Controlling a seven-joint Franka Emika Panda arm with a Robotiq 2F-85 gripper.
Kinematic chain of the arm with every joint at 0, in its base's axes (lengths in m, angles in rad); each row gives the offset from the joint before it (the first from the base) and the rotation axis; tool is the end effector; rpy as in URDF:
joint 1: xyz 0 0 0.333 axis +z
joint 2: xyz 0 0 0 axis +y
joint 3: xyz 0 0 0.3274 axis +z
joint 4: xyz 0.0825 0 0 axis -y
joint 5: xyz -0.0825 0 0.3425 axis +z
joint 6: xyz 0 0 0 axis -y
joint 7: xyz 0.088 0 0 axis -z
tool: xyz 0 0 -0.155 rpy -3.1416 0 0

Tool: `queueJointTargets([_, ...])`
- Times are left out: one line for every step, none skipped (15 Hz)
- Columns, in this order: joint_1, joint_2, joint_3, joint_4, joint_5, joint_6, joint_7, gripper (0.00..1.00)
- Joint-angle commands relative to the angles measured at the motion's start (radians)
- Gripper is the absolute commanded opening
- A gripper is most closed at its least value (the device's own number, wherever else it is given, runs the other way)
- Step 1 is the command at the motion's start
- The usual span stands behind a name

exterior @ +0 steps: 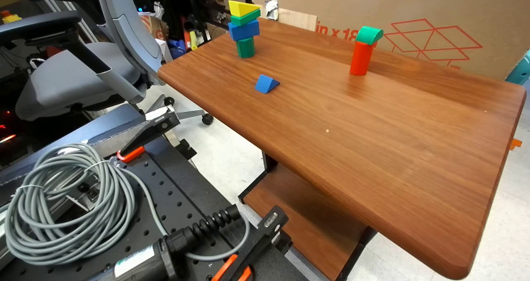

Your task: Remove the green block from the top of the orange cylinder

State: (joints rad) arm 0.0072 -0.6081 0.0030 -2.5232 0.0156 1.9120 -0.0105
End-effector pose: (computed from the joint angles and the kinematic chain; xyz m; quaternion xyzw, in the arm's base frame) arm 0.3184 0.0051 0.4556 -0.9999 -0.0075 0.0015 0.0065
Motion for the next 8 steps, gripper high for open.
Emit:
queueJointTargets([-0.001,0.006,-0.001,0.023,0.002,0.000,0.006,1.00])
queueJointTargets([-0.003,0.017,-0.002,0.034,0.004,0.003,0.010,1.00])
queueJointTargets([-0.003,0.035,-0.003,0.048,0.003,0.006,0.008,1.00])
queueJointTargets([-0.007,0.056,-0.002,0.061,-0.003,0.019,0.011,1.00])
queueJointTargets([-0.009,0.080,-0.002,0.079,-0.007,0.029,0.011,1.00])
queueJointTargets([-0.011,0.104,-0.003,0.098,-0.008,0.042,0.011,1.00])
queueJointTargets([-0.010,0.128,-0.005,0.117,-0.008,0.049,0.009,1.00])
queueJointTargets([-0.012,0.155,-0.005,0.137,-0.011,0.065,0.012,1.00])
